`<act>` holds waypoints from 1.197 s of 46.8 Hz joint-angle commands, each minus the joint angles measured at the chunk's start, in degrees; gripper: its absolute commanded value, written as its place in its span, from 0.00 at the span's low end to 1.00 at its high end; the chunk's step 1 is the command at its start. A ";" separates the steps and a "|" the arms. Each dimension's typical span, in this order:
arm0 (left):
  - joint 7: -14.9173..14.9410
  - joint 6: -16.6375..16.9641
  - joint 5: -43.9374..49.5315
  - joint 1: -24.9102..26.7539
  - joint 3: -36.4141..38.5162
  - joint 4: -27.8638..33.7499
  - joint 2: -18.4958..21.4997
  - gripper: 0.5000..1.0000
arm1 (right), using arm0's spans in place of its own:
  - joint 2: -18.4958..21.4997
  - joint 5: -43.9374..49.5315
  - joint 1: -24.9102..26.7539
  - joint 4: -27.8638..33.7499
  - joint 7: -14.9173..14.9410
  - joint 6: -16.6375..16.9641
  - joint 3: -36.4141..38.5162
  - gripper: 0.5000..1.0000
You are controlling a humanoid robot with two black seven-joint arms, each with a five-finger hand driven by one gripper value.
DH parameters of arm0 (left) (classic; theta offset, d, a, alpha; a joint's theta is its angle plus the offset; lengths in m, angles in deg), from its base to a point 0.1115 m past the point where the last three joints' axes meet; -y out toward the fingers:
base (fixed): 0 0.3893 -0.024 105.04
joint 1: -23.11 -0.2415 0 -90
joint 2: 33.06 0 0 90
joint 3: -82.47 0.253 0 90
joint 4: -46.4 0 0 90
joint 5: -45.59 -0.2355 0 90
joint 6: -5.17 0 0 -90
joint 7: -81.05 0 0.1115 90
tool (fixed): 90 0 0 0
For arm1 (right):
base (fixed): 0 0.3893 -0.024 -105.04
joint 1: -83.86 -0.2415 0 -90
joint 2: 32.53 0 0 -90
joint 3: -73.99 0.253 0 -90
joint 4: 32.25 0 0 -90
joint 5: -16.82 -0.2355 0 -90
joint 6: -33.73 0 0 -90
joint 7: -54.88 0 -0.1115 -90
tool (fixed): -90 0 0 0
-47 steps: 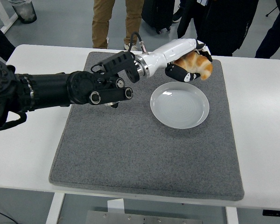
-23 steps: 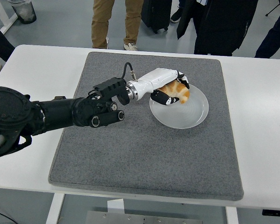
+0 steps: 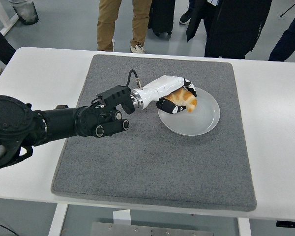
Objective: Place the bread on the plate
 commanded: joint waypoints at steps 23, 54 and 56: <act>-0.09 -0.47 0.09 -0.62 -0.01 0.80 0.00 0.00 | 0.00 0.00 0.00 0.00 -0.04 0.08 0.00 0.90; 0.00 -0.04 0.89 -2.47 -0.45 0.18 0.00 0.47 | 0.00 0.00 0.00 0.00 -0.04 0.08 0.00 0.90; 0.00 -0.03 0.97 -2.47 -0.45 0.10 0.00 0.50 | 0.00 0.00 0.00 0.00 -0.04 0.08 0.00 0.90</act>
